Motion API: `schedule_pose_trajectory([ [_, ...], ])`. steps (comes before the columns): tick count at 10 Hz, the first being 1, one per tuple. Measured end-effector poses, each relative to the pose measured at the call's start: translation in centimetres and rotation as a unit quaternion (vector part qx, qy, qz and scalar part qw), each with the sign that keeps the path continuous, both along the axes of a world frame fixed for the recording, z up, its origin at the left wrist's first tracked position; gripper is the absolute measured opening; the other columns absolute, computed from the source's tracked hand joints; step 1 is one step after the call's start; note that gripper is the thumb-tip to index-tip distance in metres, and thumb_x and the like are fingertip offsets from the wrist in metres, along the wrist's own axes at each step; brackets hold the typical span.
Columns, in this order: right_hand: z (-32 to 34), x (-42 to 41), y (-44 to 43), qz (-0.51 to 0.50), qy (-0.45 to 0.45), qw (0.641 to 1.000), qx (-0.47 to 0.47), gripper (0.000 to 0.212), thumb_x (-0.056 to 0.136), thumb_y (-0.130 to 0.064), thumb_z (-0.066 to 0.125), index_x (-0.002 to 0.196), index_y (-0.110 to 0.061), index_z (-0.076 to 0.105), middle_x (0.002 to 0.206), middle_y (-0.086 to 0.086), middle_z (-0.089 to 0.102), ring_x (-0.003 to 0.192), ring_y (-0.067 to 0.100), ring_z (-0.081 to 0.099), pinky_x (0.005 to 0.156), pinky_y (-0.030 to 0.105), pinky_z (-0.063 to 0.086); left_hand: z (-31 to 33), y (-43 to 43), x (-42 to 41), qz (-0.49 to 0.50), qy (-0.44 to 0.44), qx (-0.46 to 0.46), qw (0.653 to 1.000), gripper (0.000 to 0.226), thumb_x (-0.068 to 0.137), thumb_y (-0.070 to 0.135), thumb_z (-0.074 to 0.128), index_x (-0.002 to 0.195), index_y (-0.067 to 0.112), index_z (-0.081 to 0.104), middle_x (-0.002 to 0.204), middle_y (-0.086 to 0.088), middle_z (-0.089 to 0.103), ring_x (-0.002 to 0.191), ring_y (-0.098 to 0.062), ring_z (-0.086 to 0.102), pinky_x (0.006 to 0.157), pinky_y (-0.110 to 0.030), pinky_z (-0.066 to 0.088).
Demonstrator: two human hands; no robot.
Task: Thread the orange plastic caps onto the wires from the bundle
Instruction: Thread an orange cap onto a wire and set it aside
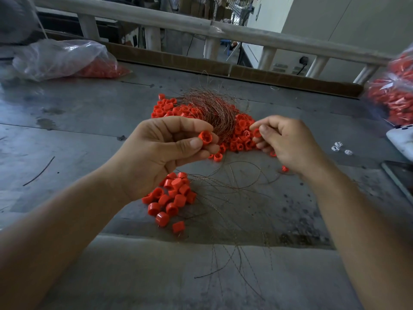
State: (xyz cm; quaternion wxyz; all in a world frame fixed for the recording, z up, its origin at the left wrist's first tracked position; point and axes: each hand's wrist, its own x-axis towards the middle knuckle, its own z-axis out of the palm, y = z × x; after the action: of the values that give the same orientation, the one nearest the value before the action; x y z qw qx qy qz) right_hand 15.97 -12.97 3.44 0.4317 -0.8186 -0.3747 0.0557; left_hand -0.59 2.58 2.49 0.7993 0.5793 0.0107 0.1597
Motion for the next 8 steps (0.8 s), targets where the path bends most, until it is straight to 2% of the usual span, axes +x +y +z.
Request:
schedule_pose_trajectory([
  [1,0.2,-1.8,0.6,0.050,0.038,0.998,0.025,0.028,0.094,-0.005,0.044,0.084,-0.029,0.055,0.075,-0.006,0.061,0.065,0.001,0.059,0.062,0.014,0.050,-0.1,0.0,0.0,0.002,0.006,0.006,1.000,0.025,0.069,-0.002,0.054,0.081,0.008,0.074,0.082,-0.009,0.073,0.077,-0.017,0.070,0.065,-0.017,0.054],
  [2,0.4,-3.0,1.0,0.079,0.058,0.994,0.056,0.026,0.093,-0.004,0.046,0.079,-0.025,0.053,0.070,-0.005,0.060,0.060,0.000,0.058,0.060,0.016,0.049,-0.1,0.0,0.1,0.006,0.012,0.013,1.000,0.025,0.069,-0.002,0.055,0.082,0.007,0.074,0.082,-0.009,0.073,0.078,-0.017,0.071,0.065,-0.018,0.054],
  [4,0.5,-4.1,1.0,0.142,0.093,0.981,0.090,0.028,0.093,0.000,0.043,0.079,-0.020,0.056,0.067,-0.004,0.059,0.058,-0.002,0.057,0.056,0.013,0.046,-0.2,-0.1,0.1,0.008,0.016,0.026,1.000,0.025,0.068,-0.001,0.055,0.080,0.009,0.074,0.081,-0.008,0.073,0.078,-0.017,0.071,0.065,-0.018,0.054],
  [6,0.5,-4.2,1.0,0.155,0.123,0.975,0.099,0.031,0.090,0.006,0.046,0.083,-0.022,0.060,0.079,-0.003,0.059,0.070,0.001,0.058,0.063,0.015,0.048,-0.2,-0.1,0.1,0.004,0.014,0.031,0.999,0.026,0.068,-0.001,0.055,0.079,0.010,0.075,0.080,-0.008,0.073,0.077,-0.017,0.070,0.065,-0.018,0.054],
  [8,0.6,-4.4,1.2,0.151,0.137,0.971,0.122,0.027,0.088,0.007,0.050,0.086,-0.018,0.059,0.082,0.000,0.060,0.069,0.001,0.060,0.064,0.015,0.050,-0.2,0.1,0.1,0.001,0.015,0.039,0.999,0.026,0.068,-0.001,0.055,0.081,0.011,0.075,0.082,-0.008,0.073,0.078,-0.017,0.070,0.066,-0.018,0.054],
])
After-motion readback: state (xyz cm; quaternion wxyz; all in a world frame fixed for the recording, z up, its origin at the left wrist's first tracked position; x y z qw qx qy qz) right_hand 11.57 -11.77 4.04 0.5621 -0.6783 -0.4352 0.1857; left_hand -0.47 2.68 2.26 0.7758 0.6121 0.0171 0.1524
